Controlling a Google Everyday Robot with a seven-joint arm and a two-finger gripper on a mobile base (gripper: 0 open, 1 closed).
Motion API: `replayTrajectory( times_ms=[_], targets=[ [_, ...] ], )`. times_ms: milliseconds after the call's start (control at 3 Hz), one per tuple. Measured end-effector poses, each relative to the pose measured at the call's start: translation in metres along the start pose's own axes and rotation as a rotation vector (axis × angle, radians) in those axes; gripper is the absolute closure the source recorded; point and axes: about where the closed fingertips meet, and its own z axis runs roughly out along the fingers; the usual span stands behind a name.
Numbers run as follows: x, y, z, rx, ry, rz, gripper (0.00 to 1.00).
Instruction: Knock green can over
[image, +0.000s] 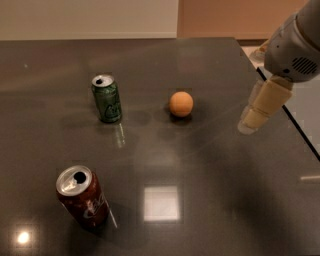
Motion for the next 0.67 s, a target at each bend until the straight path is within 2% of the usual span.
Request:
replayTrajectory(
  times_ms=[333, 667],
  targets=[
    [-0.029, -0.015, 0.02, -0.01, -0.07, 0.009, 0.0],
    [-0.07, -0.024, 0.039, -0.021, -0.137, -0.021, 0.0]
  ],
)
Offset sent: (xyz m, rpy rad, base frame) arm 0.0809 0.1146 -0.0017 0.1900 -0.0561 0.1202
